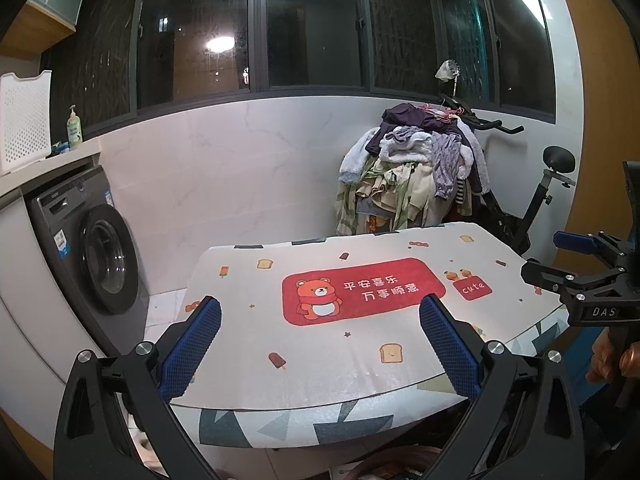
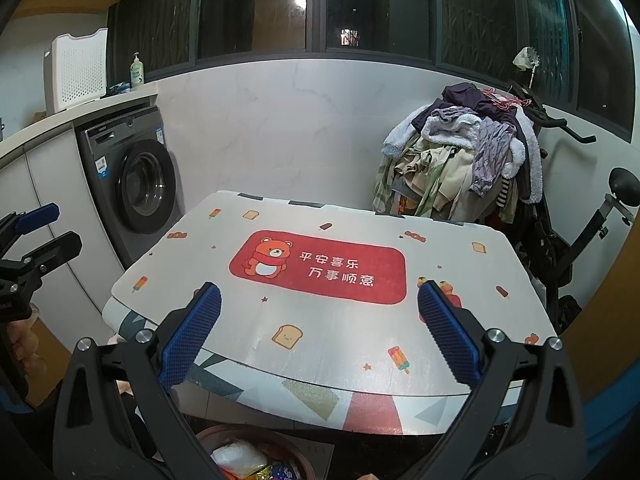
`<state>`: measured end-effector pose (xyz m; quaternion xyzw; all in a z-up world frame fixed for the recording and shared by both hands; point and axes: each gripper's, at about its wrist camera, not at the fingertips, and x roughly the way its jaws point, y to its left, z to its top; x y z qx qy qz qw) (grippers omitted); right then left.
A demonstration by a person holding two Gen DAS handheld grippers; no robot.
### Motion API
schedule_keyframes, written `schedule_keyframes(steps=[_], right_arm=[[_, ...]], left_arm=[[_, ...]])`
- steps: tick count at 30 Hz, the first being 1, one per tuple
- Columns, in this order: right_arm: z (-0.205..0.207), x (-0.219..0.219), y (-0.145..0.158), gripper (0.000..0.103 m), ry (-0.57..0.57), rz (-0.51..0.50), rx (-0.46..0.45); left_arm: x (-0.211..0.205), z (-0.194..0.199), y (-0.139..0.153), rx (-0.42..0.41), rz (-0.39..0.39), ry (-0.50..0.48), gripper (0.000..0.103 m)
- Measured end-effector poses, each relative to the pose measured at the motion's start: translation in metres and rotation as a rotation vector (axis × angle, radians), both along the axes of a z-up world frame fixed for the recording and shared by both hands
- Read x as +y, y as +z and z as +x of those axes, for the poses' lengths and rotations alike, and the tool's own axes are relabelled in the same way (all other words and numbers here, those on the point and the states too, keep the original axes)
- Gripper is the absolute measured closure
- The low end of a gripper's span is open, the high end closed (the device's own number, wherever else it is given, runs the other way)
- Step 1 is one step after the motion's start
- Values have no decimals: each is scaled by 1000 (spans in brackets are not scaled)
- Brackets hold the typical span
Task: Collect trash
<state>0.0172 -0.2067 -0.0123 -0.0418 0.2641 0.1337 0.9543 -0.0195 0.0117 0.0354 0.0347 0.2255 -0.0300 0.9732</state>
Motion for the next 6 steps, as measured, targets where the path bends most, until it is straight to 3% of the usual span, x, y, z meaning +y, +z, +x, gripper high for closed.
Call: schedule_keyframes(steps=[6], right_arm=[[0, 1, -1, 6, 1, -1, 2]], left_arm=[[0, 3, -2, 18, 14, 8, 6]])
